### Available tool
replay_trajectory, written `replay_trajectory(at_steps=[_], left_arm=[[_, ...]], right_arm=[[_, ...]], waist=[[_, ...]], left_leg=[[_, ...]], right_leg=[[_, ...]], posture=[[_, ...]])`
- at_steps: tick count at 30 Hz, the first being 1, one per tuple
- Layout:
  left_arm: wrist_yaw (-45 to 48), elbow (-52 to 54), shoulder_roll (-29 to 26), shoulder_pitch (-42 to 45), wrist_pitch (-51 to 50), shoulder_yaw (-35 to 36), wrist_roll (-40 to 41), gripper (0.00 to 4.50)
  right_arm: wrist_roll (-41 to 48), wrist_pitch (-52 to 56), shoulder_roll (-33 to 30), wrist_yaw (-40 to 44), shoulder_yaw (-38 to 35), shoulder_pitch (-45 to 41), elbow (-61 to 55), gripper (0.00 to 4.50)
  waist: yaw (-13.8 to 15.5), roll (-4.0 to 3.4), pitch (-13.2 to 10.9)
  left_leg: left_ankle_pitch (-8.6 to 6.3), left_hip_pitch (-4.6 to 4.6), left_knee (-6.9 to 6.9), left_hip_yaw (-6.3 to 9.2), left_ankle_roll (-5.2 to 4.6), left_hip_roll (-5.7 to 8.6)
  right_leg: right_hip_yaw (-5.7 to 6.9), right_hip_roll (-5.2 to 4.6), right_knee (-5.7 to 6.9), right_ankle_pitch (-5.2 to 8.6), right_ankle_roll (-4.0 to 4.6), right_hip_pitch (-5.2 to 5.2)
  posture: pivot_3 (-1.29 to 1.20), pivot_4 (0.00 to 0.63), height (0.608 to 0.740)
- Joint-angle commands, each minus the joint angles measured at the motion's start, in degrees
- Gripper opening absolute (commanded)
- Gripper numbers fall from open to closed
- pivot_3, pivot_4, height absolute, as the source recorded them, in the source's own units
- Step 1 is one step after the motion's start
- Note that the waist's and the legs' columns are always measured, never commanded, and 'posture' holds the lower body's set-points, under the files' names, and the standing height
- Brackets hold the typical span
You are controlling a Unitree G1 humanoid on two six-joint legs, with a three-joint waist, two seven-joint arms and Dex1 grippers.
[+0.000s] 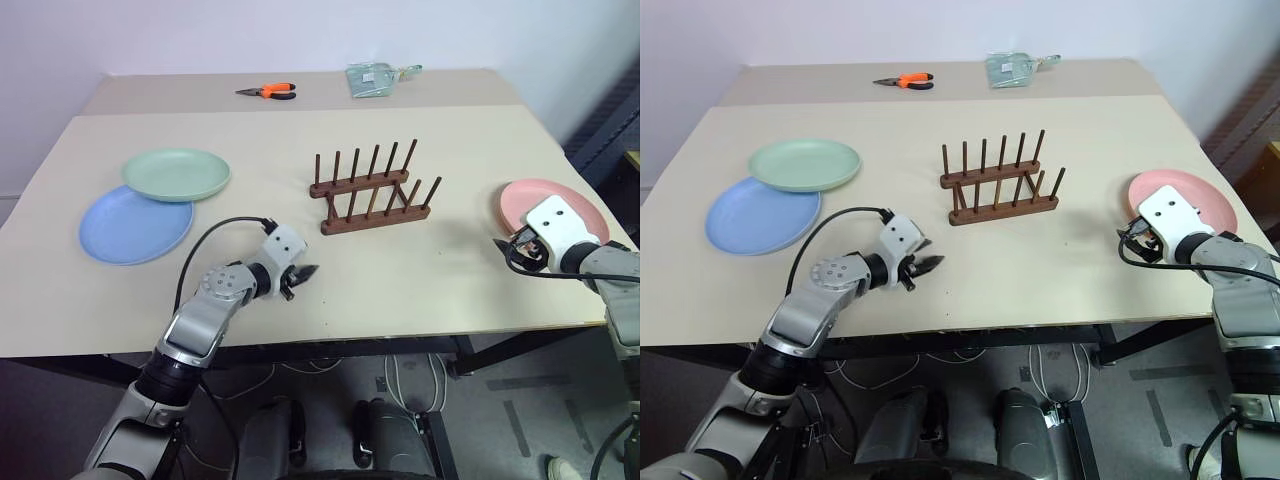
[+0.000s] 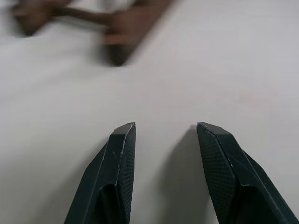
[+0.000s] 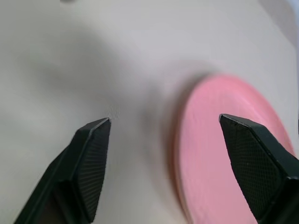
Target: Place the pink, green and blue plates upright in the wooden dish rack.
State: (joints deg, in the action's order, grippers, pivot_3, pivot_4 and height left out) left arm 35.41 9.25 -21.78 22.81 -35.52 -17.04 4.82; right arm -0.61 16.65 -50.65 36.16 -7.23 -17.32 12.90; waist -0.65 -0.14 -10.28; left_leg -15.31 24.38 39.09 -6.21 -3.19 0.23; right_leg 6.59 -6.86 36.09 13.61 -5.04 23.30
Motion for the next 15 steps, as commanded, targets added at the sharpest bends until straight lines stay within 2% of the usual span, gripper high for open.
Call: replay_trajectory(at_steps=[1, 4, 7, 13, 15], left_arm=[[-0.95, -2.95, 2.92, 3.12, 0.8, -1.96, -1.15, 2.12], [-7.4, -14.75, 8.28, 8.67, 1.37, -1.24, -4.42, 2.12], [-11.38, -22.62, 11.16, 12.74, 2.23, 0.51, -5.4, 2.12], [-17.6, -33.46, 12.41, 16.67, 6.19, 2.47, -7.12, 2.12], [-18.55, -34.87, 12.1, 16.91, 7.16, 2.97, -7.27, 2.12]], right_arm=[[-2.61, -4.38, -0.55, -1.54, 1.09, -4.15, 8.16, 3.78], [-3.08, -6.3, -0.32, -1.75, 2.01, -7.31, 12.73, 3.78], [-4.23, -7.34, -0.56, -2.17, 2.94, -8.87, 15.84, 3.78], [-6.62, -9.09, -0.68, -4.43, 4.53, -12.04, 22.97, 3.78], [-6.86, -9.79, -0.6, -4.58, 4.8, -12.78, 24.71, 3.24]], waist=[[0.12, -0.03, -0.03], [0.79, -0.05, -0.03], [1.22, -0.04, -0.03], [1.02, -0.03, -0.02], [0.78, -0.04, -0.02]], left_leg=[[0.01, 0.03, 0.0, 0.0, -0.01, 0.01], [0.02, 0.04, 0.03, 0.0, -0.04, 0.04], [0.01, 0.03, 0.06, -0.03, -0.08, 0.04], [0.02, -0.02, 0.06, -0.07, -0.09, 0.03], [0.03, -0.04, 0.06, -0.07, -0.07, 0.01]], right_leg=[[0.0, -0.01, 0.0, 0.0, 0.0, 0.02], [0.02, 0.0, 0.0, -0.01, -0.02, 0.0], [0.02, 0.03, -0.01, -0.01, -0.04, -0.04], [0.01, 0.05, -0.01, -0.01, -0.06, -0.07], [0.0, 0.05, 0.01, -0.01, -0.05, -0.08]], posture=[[0.0, 0.15, 0.74], [0.0, 0.15, 0.74], [0.0, 0.15, 0.74], [0.0, 0.15, 0.74], [0.0, 0.15, 0.74]])
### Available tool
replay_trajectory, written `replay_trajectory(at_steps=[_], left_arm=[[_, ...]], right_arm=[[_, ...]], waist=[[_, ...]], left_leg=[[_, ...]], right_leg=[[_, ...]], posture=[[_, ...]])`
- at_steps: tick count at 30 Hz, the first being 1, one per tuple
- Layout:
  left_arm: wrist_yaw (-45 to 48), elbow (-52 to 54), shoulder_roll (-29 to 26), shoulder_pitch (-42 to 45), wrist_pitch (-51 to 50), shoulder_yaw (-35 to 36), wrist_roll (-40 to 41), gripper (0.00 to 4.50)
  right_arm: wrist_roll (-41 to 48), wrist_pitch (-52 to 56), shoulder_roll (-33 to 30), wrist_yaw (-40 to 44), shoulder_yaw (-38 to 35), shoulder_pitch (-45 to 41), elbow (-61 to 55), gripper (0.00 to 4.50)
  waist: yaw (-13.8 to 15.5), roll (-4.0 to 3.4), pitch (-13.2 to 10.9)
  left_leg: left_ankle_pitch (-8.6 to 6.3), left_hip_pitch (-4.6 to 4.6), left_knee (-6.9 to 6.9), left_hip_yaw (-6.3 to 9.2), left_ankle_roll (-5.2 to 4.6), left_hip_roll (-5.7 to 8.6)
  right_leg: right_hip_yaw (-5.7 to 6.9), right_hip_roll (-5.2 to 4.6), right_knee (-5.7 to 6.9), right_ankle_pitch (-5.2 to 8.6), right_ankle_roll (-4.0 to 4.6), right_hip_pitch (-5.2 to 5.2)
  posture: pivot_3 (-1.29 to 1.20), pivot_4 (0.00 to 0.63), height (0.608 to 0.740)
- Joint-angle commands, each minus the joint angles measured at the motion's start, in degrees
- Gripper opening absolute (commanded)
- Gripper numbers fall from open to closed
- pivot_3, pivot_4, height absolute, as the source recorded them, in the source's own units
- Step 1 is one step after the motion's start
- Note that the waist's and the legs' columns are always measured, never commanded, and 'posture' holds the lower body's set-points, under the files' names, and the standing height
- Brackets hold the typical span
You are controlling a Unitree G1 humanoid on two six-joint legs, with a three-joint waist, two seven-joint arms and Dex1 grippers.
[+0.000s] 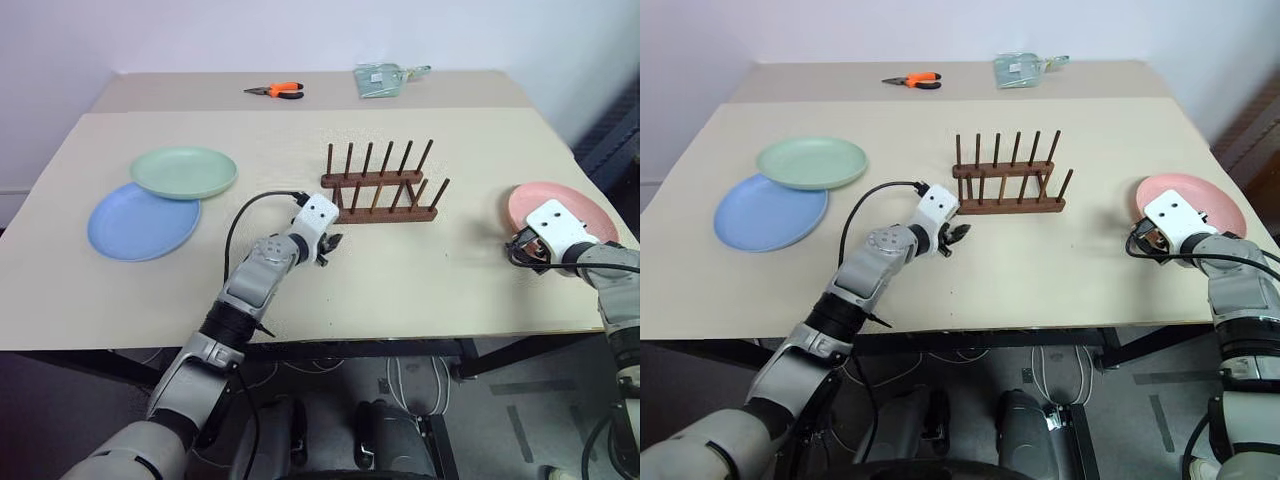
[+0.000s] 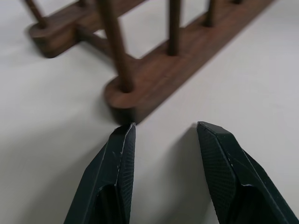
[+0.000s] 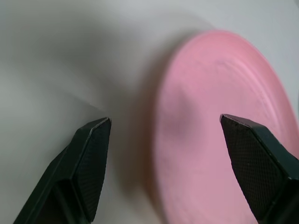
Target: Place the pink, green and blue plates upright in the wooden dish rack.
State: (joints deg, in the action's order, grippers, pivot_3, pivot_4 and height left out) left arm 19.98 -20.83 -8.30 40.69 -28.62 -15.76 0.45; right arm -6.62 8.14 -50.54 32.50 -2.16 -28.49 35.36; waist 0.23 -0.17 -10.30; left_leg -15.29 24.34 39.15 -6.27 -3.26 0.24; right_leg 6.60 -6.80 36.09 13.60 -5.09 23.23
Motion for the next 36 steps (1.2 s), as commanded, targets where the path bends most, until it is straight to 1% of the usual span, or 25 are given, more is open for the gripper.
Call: replay_trajectory(at_steps=[1, 3, 6, 7, 10, 13, 15, 18, 20, 22, 24, 27, 30, 36], left_arm=[[-2.57, -4.46, -1.66, -1.16, 0.65, 1.84, -2.53, 2.12], [-1.28, -1.8, -2.42, -2.2, 0.65, 1.81, -2.0, 2.12], [1.97, 5.92, -3.79, -5.39, 0.02, 1.67, -0.08, 2.12], [3.51, 9.42, -4.47, -6.97, -0.26, 1.62, 0.87, 2.12], [7.94, 21.31, -6.76, -12.18, -2.32, 3.25, 4.93, 2.12], [10.82, 29.94, -9.01, -15.67, -5.29, 6.01, 8.87, 2.12], [12.98, 33.99, -11.44, -17.78, -7.65, 7.36, 11.0, 2.12], [16.51, 37.45, -15.12, -20.2, -9.18, 7.95, 13.37, 2.12], [18.79, 38.88, -16.21, -20.86, -10.24, 8.74, 16.2, 2.12], [20.83, 40.07, -16.88, -21.08, -10.47, 9.47, 18.54, 2.12], [22.22, 40.55, -17.02, -20.57, -11.15, 10.43, 20.85, 2.12], [23.0, 40.42, -17.3, -20.27, -10.92, 10.87, 22.32, 2.12], [22.84, 40.07, -17.43, -20.25, -10.42, 10.72, 22.49, 2.12], [22.2, 40.97, -17.02, -20.86, -10.61, 10.81, 23.32, 2.12]], right_arm=[[-0.67, -1.8, -0.64, -0.48, -0.21, -1.86, 2.86, 2.87], [-0.18, -2.58, -0.54, 0.48, -0.24, -2.08, 3.78, 1.94], [0.68, -3.58, -0.64, 1.51, -0.69, -1.85, 3.81, 0.31], [1.0, -3.94, -0.75, 1.39, -1.17, -1.84, 3.42, 0.08], [3.75, -5.27, -1.34, 1.14, -4.51, -2.18, -1.31, 0.08], [10.55, -3.73, -0.74, 3.72, -9.62, -2.17, -11.46, 0.08], [20.69, 5.22, 1.67, 4.76, -14.71, -4.55, -21.2, 0.08], [41.16, 22.73, 5.38, 6.93, -20.44, -8.27, -34.97, 0.08], [53.4, 32.68, 8.12, 5.67, -23.27, -10.82, -38.97, 0.08], [59.97, 38.17, 10.28, 3.59, -24.64, -13.26, -39.52, 0.08], [63.36, 41.56, 11.87, 1.7, -25.05, -15.8, -36.93, 0.08], [65.5, 43.97, 12.36, 1.79, -24.68, -18.23, -32.54, 0.08], [64.88, 45.04, 11.9, 3.27, -23.14, -19.91, -28.42, 0.08], [62.48, 45.58, 11.14, 6.4, -20.96, -21.74, -22.43, 0.08]], waist=[[-0.27, 0.0, 0.0], [-0.73, 0.0, 0.0], [-1.37, -0.03, 0.0], [-1.35, -0.06, 0.01], [-1.23, -0.13, -0.04], [-1.01, -0.24, -0.14], [-0.95, -0.24, -0.15], [-0.97, -0.27, -0.14], [-0.82, -0.24, -0.14], [-0.55, -0.22, -0.14], [-0.15, -0.21, -0.14], [0.4, -0.22, -0.14], [0.36, -0.22, -0.14], [0.23, -0.22, -0.15]], left_leg=[[0.0, -0.01, 0.0, 0.0, 0.0, -0.01], [0.0, -0.01, 0.0, 0.0, 0.01, -0.02], [0.01, -0.01, -0.03, 0.0, 0.04, -0.02], [0.02, -0.02, -0.05, 0.0, 0.06, -0.03], [0.03, 0.0, -0.08, 0.0, 0.08, -0.05], [0.03, 0.04, -0.06, 0.0, 0.09, -0.04], [0.02, 0.06, -0.05, 0.02, 0.1, -0.04], [0.02, 0.07, -0.06, 0.07, 0.11, -0.06], [0.01, 0.07, -0.11, 0.13, 0.1, -0.07], [-0.02, 0.11, -0.09, 0.19, 0.07, -0.06], [-0.12, 0.13, -0.09, 0.2, 0.02, 0.0], [-0.22, 0.18, -0.09, 0.18, 0.06, 0.1], [-0.13, 0.29, -0.1, 0.16, -0.11, 0.11], [-0.12, 0.3, -0.11, 0.12, -0.14, 0.11]], right_leg=[[0.0, 0.0, 0.01, 0.0, 0.0, 0.0], [0.0, 0.0, 0.01, 0.0, 0.0, 0.0], [-0.01, 0.01, 0.01, 0.0, 0.01, 0.0], [-0.02, 0.02, 0.01, 0.0, 0.01, 0.03], [-0.02, 0.01, 0.0, 0.01, 0.02, 0.03], [-0.03, -0.02, -0.01, 0.0, 0.02, 0.08], [-0.03, -0.01, 0.0, 0.0, 0.02, 0.11], [-0.03, -0.02, 0.0, 0.0, 0.03, 0.12], [0.0, -0.03, -0.04, 0.01, 0.05, 0.1], [0.06, -0.07, -0.07, 0.0, 0.05, 0.09], [0.1, -0.2, -0.09, 0.0, 0.06, 0.09], [0.1, -0.29, -0.1, 0.01, 0.06, 0.14], [0.1, -0.28, -0.11, 0.0, 0.05, 0.23], [0.1, -0.23, -0.1, 0.0, 0.05, 0.24]], posture=[[0.0, 0.15, 0.74], [0.0, 0.15, 0.74], [0.0, 0.15, 0.74], [0.0, 0.15, 0.74], [0.0, 0.15, 0.74], [0.0, 0.15, 0.74], [0.0, 0.15, 0.74], [0.0, 0.15, 0.74], [0.0, 0.15, 0.74], [0.0, 0.15, 0.74], [0.0, 0.15, 0.74], [0.0, 0.15, 0.74], [0.0, 0.15, 0.74], [0.0, 0.15, 0.74]])
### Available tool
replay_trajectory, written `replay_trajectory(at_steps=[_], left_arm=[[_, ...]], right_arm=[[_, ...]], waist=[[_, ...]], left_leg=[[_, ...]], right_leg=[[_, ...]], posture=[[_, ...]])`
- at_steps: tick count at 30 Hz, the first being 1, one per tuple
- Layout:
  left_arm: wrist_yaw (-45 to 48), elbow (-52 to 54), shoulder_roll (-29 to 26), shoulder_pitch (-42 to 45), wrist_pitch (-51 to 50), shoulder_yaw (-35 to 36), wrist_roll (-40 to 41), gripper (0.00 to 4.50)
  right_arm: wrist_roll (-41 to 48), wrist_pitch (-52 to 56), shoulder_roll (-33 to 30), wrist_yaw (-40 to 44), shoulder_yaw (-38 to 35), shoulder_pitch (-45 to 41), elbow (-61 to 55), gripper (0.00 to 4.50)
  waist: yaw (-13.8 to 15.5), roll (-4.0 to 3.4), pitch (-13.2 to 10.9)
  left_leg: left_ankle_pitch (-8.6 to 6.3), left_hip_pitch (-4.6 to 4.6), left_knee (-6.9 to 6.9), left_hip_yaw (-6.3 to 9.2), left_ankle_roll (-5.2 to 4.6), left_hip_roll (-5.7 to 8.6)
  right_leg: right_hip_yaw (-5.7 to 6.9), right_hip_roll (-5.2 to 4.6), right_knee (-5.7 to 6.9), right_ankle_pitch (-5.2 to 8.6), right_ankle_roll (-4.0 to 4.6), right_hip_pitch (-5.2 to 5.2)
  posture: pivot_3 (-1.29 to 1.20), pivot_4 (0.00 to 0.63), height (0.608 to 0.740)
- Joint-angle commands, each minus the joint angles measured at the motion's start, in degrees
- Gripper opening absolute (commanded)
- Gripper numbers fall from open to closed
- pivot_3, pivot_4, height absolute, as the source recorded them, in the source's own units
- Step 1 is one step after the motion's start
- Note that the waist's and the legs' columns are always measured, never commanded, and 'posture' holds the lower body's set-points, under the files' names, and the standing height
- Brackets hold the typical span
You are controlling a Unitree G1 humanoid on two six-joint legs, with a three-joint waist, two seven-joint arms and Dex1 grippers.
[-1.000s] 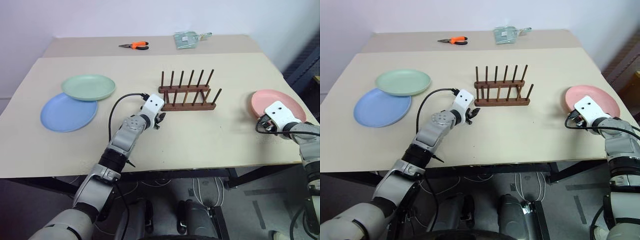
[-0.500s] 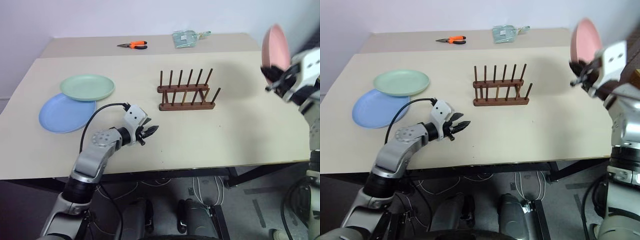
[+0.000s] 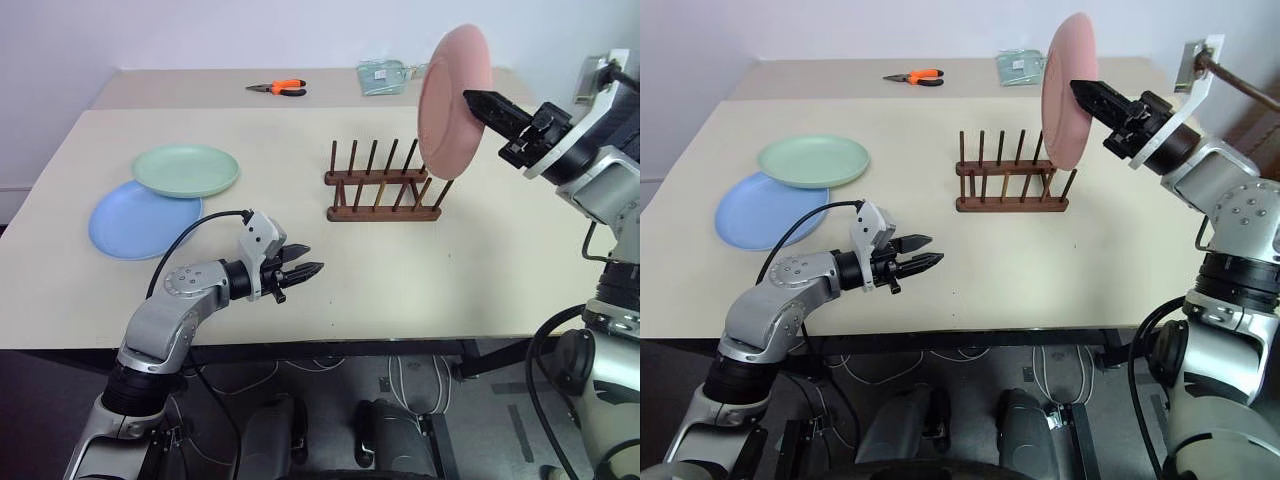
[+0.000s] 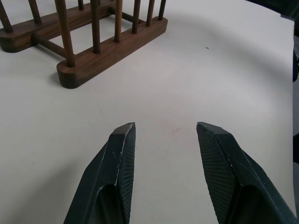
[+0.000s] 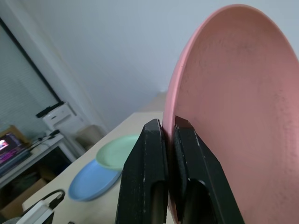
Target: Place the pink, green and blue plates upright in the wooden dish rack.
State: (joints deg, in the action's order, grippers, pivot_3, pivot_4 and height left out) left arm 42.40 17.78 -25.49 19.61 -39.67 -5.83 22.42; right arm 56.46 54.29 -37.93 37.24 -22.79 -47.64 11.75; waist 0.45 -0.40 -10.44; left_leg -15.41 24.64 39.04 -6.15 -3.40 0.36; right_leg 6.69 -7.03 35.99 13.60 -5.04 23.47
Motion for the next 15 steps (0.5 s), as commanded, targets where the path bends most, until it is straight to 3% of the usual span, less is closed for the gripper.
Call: replay_trajectory(at_steps=[1, 8, 11, 14, 15], left_arm=[[-0.38, 2.68, 0.16, -0.02, 0.39, 0.81, 1.53, 2.12], [-1.16, 3.8, -0.19, -0.66, -0.11, 0.58, 2.75, 2.12], [-1.47, 3.99, -0.2, -0.59, -0.5, 0.87, 3.46, 2.12], [-2.81, 3.62, 0.35, -0.66, -1.14, 2.03, 4.01, 2.98], [-3.53, 3.44, 0.76, -0.63, -0.88, 2.61, 4.16, 3.46]], right_arm=[[-1.18, -0.79, -1.42, 1.57, -0.38, -3.31, 2.94, 0.08], [-6.28, -2.4, -1.56, 3.79, 0.69, -9.14, 15.24, 0.08], [-8.27, -3.22, -1.81, 5.11, 1.25, -11.09, 18.2, 0.99], [-12.14, -7.64, -1.91, 5.93, 2.47, -12.22, 18.89, 2.47], [-15.32, -12.98, -1.8, 5.66, 3.35, -12.21, 18.42, 2.93]], waist=[[0.0, 0.0, 0.0], [-0.09, -0.01, 0.0], [-0.16, -0.01, -0.01], [-0.15, -0.01, -0.01], [-0.16, -0.01, -0.01]], left_leg=[[0.0, 0.0, 0.0, 0.0, 0.0, 0.0], [0.0, 0.01, 0.0, -0.02, 0.0, -0.01], [0.0, 0.02, 0.0, -0.03, 0.0, -0.01], [0.0, 0.03, -0.01, -0.03, 0.0, -0.01], [0.0, 0.03, 0.0, -0.03, 0.0, -0.01]], right_leg=[[0.0, 0.0, 0.0, 0.0, 0.0, 0.0], [0.0, 0.04, 0.0, 0.0, -0.01, 0.0], [-0.01, 0.04, 0.01, 0.0, -0.01, 0.02], [0.0, 0.06, 0.0, 0.0, -0.01, 0.03], [0.0, 0.06, 0.0, 0.0, -0.01, 0.02]], posture=[[0.0, 0.15, 0.74], [0.0, 0.15, 0.74], [0.0, 0.15, 0.74], [0.0, 0.15, 0.74], [0.0, 0.15, 0.74]])
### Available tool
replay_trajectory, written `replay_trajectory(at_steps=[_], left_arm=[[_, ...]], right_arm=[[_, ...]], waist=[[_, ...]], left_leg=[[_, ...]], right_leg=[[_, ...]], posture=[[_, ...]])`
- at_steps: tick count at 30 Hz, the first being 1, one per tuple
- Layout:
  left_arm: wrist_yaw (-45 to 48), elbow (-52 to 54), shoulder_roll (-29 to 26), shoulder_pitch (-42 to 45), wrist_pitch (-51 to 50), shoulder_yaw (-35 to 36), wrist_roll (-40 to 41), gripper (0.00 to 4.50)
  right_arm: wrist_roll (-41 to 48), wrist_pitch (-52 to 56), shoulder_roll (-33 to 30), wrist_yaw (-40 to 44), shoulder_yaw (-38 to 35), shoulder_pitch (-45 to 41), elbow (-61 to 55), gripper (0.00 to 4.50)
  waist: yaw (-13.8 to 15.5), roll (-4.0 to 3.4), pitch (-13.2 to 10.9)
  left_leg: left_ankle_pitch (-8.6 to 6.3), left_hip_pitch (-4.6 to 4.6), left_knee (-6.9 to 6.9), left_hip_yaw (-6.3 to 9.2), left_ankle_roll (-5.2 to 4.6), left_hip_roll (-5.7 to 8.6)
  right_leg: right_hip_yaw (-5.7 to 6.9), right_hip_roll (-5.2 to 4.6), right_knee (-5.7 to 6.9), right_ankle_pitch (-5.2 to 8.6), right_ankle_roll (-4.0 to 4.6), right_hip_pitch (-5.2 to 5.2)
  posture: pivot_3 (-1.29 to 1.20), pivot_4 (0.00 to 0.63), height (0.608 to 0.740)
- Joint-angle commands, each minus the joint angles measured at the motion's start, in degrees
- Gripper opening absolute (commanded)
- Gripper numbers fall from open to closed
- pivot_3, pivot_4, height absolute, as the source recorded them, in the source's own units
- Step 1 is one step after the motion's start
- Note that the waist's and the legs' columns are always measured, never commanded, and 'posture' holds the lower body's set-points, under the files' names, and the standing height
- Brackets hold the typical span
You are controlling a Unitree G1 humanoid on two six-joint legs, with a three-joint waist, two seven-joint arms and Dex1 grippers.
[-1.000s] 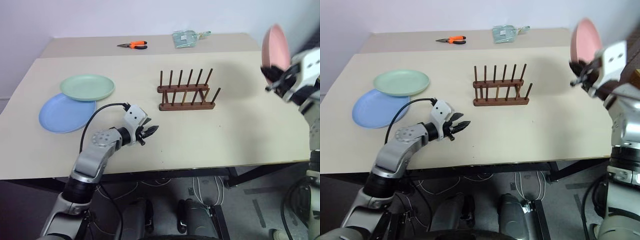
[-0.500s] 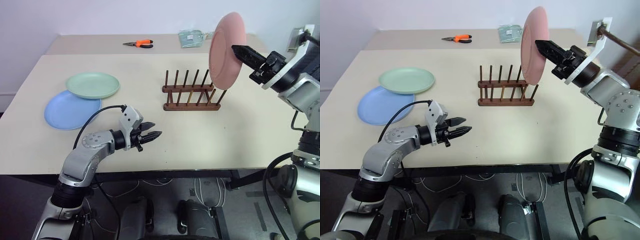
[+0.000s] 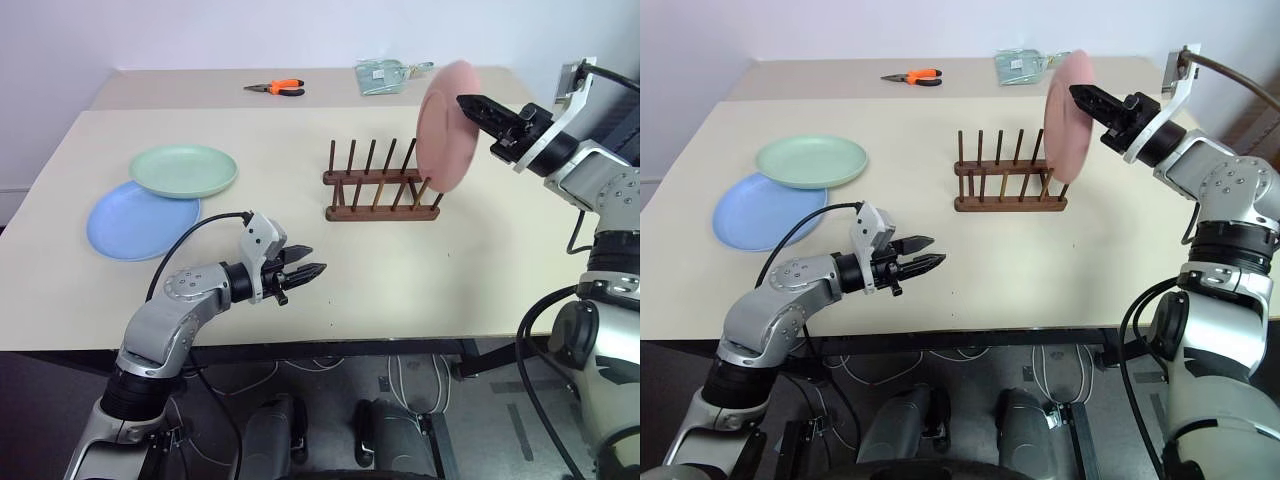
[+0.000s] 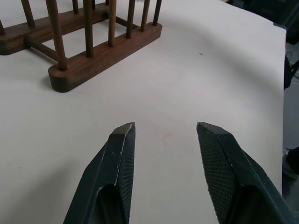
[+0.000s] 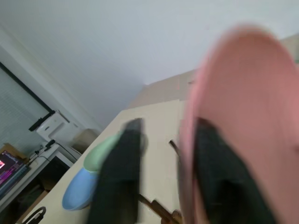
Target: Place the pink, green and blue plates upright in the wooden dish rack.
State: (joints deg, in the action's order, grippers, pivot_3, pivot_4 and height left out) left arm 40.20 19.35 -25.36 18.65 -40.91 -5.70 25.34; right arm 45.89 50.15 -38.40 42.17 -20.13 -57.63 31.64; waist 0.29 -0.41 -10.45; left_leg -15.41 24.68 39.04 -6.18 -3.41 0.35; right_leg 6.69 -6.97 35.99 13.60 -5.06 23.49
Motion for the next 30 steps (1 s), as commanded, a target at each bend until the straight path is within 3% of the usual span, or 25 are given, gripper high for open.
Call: replay_trajectory(at_steps=[1, 2, 6, 8, 9, 11, 14, 19, 26, 29, 30], left_arm=[[-1.82, 1.78, 0.88, 0.35, 0.59, 2.81, 1.39, 3.96], [-3.45, 1.06, 1.87, 0.85, 0.48, 3.98, 1.62, 4.46], [-15.12, -4.07, 8.09, 5.74, 1.34, 11.55, 1.02, 4.49], [-26.62, -8.37, 11.44, 10.61, 3.91, 17.89, -1.85, 4.49], [-33.69, -10.64, 13.05, 13.47, 4.6, 21.9, -3.0, 4.49], [-44.5, -13.54, 14.22, 17.65, 5.41, 26.97, -6.16, 4.5], [-53.68, -18.52, 13.03, 22.45, 1.47, 31.32, -8.78, 4.5], [-57.24, -26.01, 11.28, 28.57, -3.49, 35.75, -6.58, 4.5], [-60.23, -37.98, 9.87, 34.51, -5.15, 40.75, -4.54, 4.5], [-59.87, -43.67, 9.49, 36.49, -1.86, 42.64, -3.02, 3.67], [-59.66, -44.75, 9.44, 36.79, -1.24, 42.88, -2.61, 3.18]], right_arm=[[-7.02, -12.7, -1.2, 0.59, 1.28, -2.2, -1.72, 3.48], [-10.51, -18.24, -1.13, -0.48, 2.27, -2.16, -1.65, 3.96], [-23.79, -36.43, -2.69, -5.44, 6.27, -1.14, -0.81, 3.98], [-27.45, -42.55, -3.77, -7.1, 6.4, 0.13, -3.28, 3.98], [-27.5, -43.75, -3.98, -6.36, 6.2, 0.98, -5.96, 3.98], [-25.6, -43.25, -3.72, -3.46, 6.52, 4.05, -14.02, 4.5], [-21.86, -37.64, -2.66, -0.07, 9.86, 10.05, -29.02, 4.5], [-16.02, -27.29, -1.24, 3.05, 16.66, 19.64, -48.18, 4.5], [-15.7, -23.01, 2.67, 0.64, 20.5, 25.13, -55.4, 4.5], [-18.86, -24.27, 3.0, 0.23, 22.94, 28.19, -56.4, 4.5], [-19.7, -24.71, 3.11, 0.07, 23.4, 28.91, -56.58, 4.5]], waist=[[0.02, 0.0, 0.0], [0.03, 0.0, 0.0], [0.29, 0.02, -0.02], [0.32, 0.06, -0.04], [0.37, 0.08, -0.05], [0.23, 0.12, -0.07], [-0.12, 0.11, -0.07], [0.46, 0.24, -0.11], [0.53, 0.49, -0.17], [0.41, 0.52, -0.19], [0.39, 0.55, -0.21]], left_leg=[[0.0, 0.0, 0.0, 0.0, 0.0, 0.0], [0.0, 0.01, 0.0, 0.0, 0.0, 0.0], [0.02, 0.03, 0.01, -0.02, 0.03, 0.01], [0.03, 0.05, 0.03, -0.02, 0.03, 0.01], [0.04, 0.05, 0.03, -0.02, 0.04, 0.01], [0.06, 0.05, 0.03, -0.02, 0.05, -0.03], [0.08, 0.04, -0.06, -0.06, 0.08, -0.07], [0.1, 0.0, 0.0, -0.02, 0.12, -0.09], [0.07, 0.05, 0.05, 0.09, 0.11, 0.0], [0.09, 0.05, 0.04, 0.08, 0.14, 0.0], [0.09, 0.05, 0.04, 0.07, 0.15, 0.0]], right_leg=[[0.0, 0.0, 0.0, 0.0, 0.0, 0.0], [0.0, 0.01, 0.0, 0.0, -0.01, 0.01], [-0.01, 0.07, 0.03, 0.0, -0.03, 0.03], [-0.01, 0.11, 0.03, -0.01, -0.05, 0.03], [-0.01, 0.12, 0.03, 0.0, -0.05, 0.03], [-0.01, 0.13, 0.02, 0.0, -0.07, 0.02], [-0.02, 0.19, 0.03, 0.0, -0.08, 0.02], [0.08, 0.19, 0.04, 0.01, -0.09, -0.02], [0.15, 0.17, 0.01, 0.01, -0.1, -0.04], [0.18, 0.2, 0.03, 0.01, -0.1, -0.02], [0.18, 0.21, 0.03, 0.01, -0.1, -0.02]], posture=[[0.0, 0.15, 0.74], [0.0, 0.15, 0.74], [0.0, 0.15, 0.74], [0.0, 0.15, 0.74], [0.0, 0.15, 0.74], [0.0, 0.15, 0.74], [0.0, 0.15, 0.74], [0.0, 0.15, 0.74], [0.0, 0.15, 0.74], [0.0, 0.15, 0.74], [0.0, 0.15, 0.74]])
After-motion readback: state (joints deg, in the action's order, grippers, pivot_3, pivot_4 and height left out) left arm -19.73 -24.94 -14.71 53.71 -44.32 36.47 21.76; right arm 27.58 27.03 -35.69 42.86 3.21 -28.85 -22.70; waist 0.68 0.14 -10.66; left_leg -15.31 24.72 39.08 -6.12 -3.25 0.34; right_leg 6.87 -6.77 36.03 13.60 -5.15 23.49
